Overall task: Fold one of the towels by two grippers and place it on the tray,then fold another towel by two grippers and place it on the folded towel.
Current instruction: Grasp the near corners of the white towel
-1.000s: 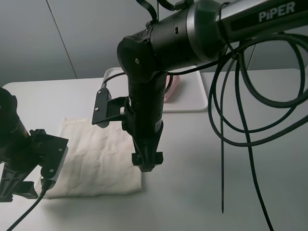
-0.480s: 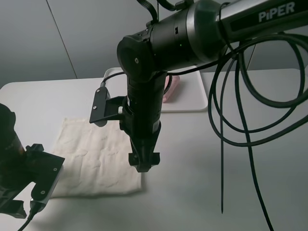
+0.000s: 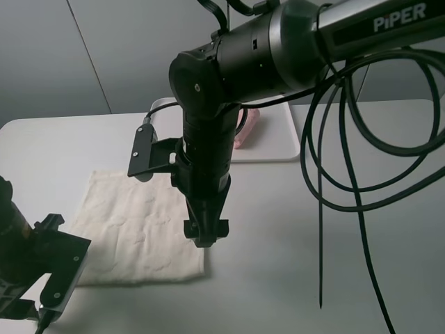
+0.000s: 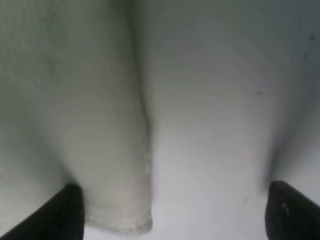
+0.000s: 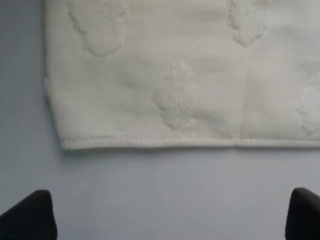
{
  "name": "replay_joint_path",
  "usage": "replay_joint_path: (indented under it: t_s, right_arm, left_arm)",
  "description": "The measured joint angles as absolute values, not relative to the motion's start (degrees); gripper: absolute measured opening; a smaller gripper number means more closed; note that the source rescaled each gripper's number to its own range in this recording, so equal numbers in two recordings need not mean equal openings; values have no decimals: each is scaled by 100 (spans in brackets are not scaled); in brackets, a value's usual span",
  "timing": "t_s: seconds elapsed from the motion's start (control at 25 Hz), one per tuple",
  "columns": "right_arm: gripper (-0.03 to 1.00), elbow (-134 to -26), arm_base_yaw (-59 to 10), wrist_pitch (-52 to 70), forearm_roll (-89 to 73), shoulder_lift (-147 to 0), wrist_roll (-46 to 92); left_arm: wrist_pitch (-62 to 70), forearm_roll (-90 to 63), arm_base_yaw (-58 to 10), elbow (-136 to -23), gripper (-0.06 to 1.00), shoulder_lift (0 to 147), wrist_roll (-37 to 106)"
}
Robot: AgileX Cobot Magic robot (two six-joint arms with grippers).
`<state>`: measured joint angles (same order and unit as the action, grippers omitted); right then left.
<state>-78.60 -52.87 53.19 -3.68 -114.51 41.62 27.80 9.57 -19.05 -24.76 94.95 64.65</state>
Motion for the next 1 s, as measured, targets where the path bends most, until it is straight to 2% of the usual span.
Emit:
replay_joint_path:
  t_s: [0.6,1.0]
  right_arm:
    - [99,-7833,-5410,5464,-487,-11605,4434]
    - [96,-7259,-6103,4997,-402,-11953,4436]
  left_arm:
    - [2511,1007,-1905,-2322,98,9451,6453]
    - [2511,1007,-1905,-2322,98,9451,6453]
